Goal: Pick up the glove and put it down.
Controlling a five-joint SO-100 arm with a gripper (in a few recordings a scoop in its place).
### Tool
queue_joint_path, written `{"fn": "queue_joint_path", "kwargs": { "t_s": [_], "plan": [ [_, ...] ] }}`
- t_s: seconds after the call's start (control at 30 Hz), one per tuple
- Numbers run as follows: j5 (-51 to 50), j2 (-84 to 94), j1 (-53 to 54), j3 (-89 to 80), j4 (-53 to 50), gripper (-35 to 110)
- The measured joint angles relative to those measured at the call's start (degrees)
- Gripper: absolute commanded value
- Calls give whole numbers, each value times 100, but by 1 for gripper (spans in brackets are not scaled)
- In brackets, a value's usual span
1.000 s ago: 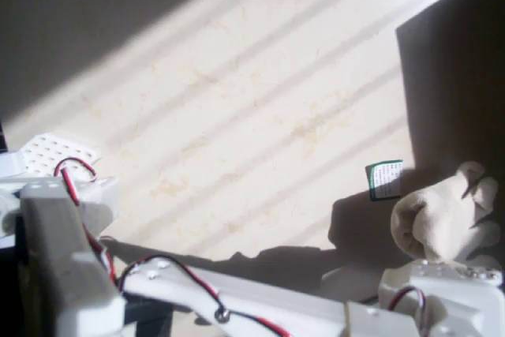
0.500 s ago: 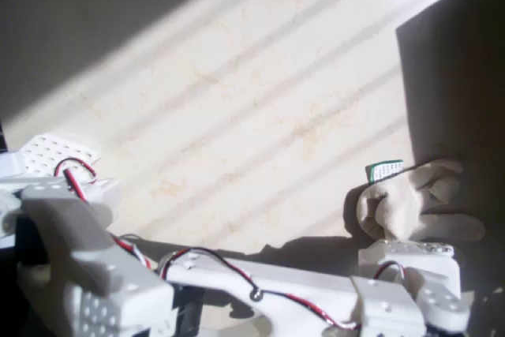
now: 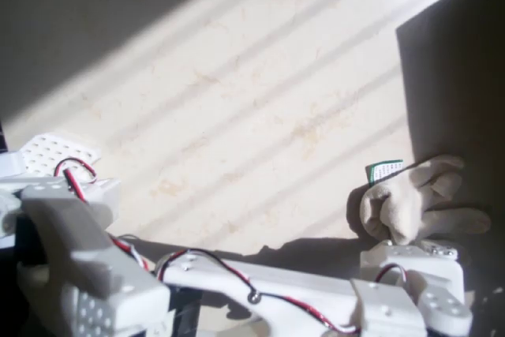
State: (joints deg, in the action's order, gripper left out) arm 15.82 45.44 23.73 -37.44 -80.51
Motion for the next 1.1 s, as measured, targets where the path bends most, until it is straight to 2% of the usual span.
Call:
{"fn": "queue_joint_path", "kwargs": {
  "t_s": [0.37, 0.87, 1.1],
  "plan": [
    [88, 809, -70, 0, -439, 27],
    [97, 1397, -2162, 0, -510, 27],
    [88, 527, -2479, 9, -396, 27]
  ]
}}
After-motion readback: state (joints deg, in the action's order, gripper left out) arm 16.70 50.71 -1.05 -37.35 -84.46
